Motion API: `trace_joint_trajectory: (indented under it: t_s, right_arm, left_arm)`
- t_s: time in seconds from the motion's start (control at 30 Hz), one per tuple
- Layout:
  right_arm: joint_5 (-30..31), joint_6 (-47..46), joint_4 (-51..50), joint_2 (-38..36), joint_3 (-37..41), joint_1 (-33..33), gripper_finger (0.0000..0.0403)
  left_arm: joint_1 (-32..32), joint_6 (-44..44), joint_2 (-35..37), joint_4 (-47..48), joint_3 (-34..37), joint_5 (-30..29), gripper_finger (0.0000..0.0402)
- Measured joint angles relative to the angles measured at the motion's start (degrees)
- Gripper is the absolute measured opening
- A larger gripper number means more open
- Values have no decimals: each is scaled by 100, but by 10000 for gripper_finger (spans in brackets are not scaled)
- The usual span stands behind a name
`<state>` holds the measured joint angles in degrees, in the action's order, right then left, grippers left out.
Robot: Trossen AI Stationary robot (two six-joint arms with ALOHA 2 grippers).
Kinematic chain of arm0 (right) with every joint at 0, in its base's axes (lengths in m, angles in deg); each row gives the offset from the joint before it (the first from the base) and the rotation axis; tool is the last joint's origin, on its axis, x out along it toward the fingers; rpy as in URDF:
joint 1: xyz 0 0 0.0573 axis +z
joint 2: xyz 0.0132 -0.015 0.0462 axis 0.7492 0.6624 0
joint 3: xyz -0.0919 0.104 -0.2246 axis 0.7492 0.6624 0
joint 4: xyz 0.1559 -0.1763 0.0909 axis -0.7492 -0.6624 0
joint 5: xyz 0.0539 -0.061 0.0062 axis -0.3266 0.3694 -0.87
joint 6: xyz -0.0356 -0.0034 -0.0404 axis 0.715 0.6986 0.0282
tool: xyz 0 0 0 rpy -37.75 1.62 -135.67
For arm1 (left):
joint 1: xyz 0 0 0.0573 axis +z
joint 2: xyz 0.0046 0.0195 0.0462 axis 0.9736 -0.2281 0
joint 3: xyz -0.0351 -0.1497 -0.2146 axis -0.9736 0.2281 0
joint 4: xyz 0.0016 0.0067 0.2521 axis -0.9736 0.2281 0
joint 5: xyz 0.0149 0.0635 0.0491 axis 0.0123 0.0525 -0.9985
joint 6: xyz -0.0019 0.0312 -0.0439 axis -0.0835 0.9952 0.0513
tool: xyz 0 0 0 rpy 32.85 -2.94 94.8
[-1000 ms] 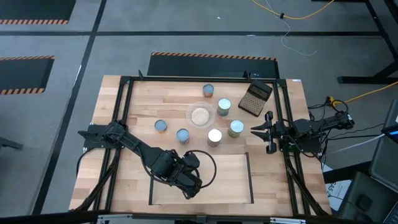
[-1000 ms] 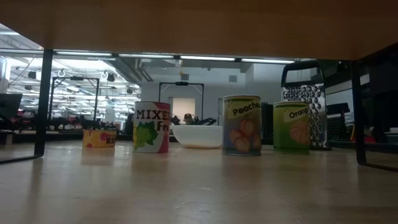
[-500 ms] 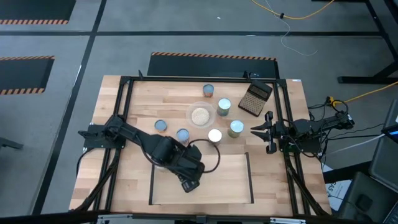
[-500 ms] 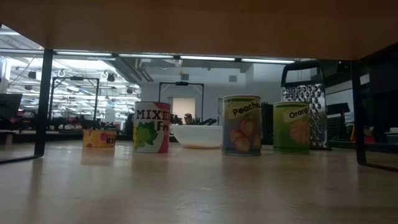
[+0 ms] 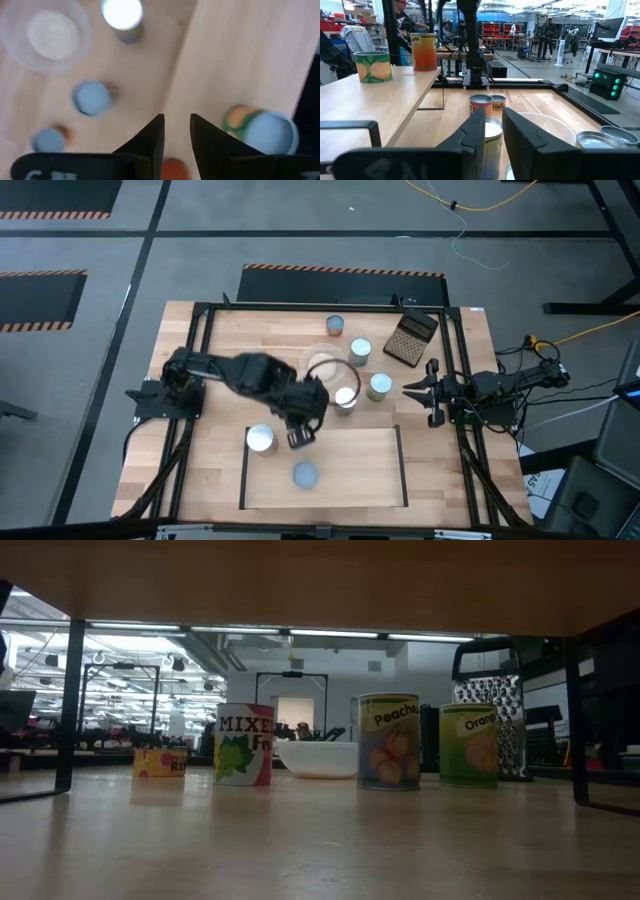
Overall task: Pick and place cans onto a shelf
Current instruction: Put the canned pineapple rings on the shelf
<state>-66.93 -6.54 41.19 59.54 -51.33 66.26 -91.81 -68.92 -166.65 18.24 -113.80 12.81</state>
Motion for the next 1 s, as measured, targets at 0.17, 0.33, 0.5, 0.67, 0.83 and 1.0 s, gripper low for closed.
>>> trace_joint_trajectory:
  t_s: [0.17,0.33,0.5,0.67,0.83,1.0]
  right_arm:
    - [4,-2,13,24,0,2,71]
    - [4,2,9,24,0,2,71]
    - [2,-11,11,24,0,2,71]
    - [4,-12,13,24,0,1,71]
    - [4,0,12,24,0,2,71]
    - [6,11,13,24,0,2,71]
  left_arm:
    - [548,977,335,1,202,-24,85]
    - [1282,1754,970,3,1048,-30,85]
    - [2310,1843,2017,-4,2762,-35,85]
    - [3097,1928,2972,-398,4307,-32,85]
    - [3551,2317,3510,-624,5217,-41,85]
    - [3676,2524,3559,-902,5689,-296,85]
